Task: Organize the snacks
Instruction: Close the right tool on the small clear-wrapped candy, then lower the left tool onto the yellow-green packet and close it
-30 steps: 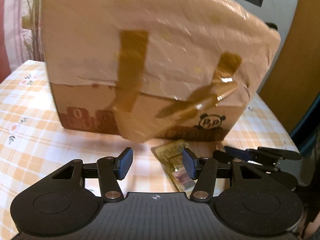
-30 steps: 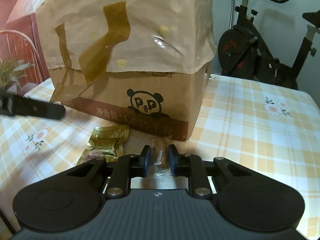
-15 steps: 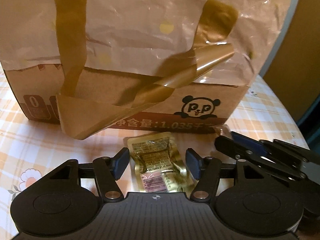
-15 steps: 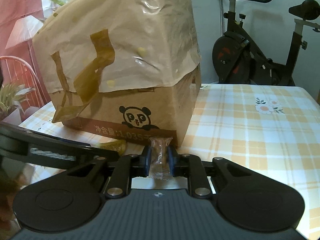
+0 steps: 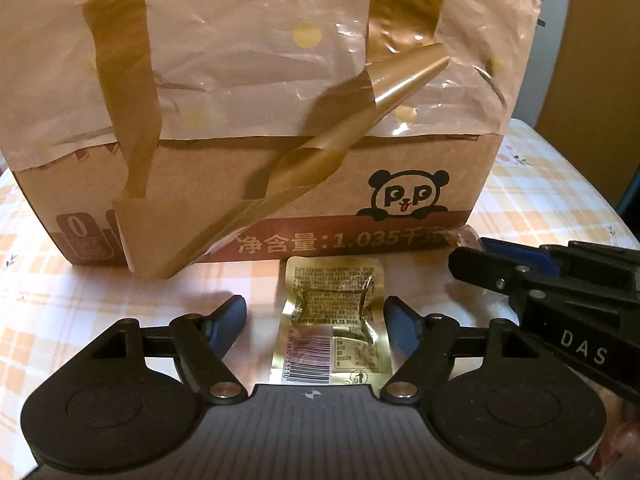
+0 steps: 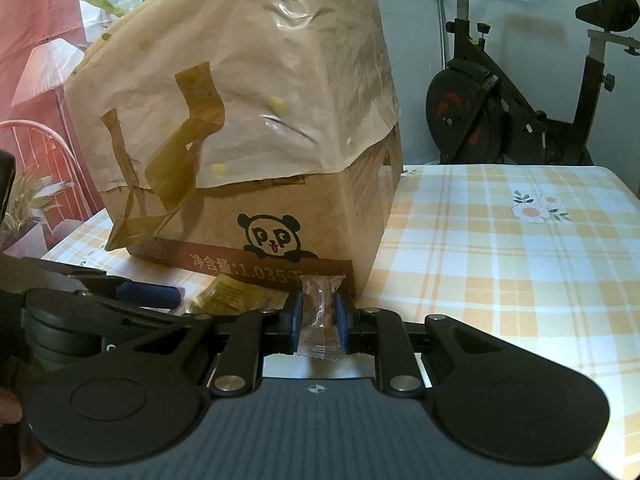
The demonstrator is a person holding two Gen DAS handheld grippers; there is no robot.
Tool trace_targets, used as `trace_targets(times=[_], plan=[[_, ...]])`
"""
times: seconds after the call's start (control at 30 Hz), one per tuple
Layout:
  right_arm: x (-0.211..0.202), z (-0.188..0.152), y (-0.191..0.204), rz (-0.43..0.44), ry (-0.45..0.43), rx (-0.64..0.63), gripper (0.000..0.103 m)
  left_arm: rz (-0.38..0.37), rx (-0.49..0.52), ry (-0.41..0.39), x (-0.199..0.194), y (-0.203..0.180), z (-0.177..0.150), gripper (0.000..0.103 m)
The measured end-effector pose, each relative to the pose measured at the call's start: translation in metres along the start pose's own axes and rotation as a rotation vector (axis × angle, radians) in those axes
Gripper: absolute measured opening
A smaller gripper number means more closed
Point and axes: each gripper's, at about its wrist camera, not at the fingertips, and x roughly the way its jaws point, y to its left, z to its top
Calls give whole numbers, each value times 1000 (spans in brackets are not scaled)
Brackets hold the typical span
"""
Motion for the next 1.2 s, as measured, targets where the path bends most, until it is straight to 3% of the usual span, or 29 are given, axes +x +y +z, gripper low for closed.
trace_targets(times=[0.07,0.3,0.87,1.2], plan=[[0,0,0,2,1,1,19,-9,12,-16,-2,2,-2,57],[1,0,0,5,2,7,19,-73,35,-17,-15,18,-15,55],[-4,-2,6,21,-6,-32,19,-79,-1,-13,-41,40,-20,54],[-5,-3,29,-3,50,-112,19,-78,-60,-48,-80,81,-29,54]])
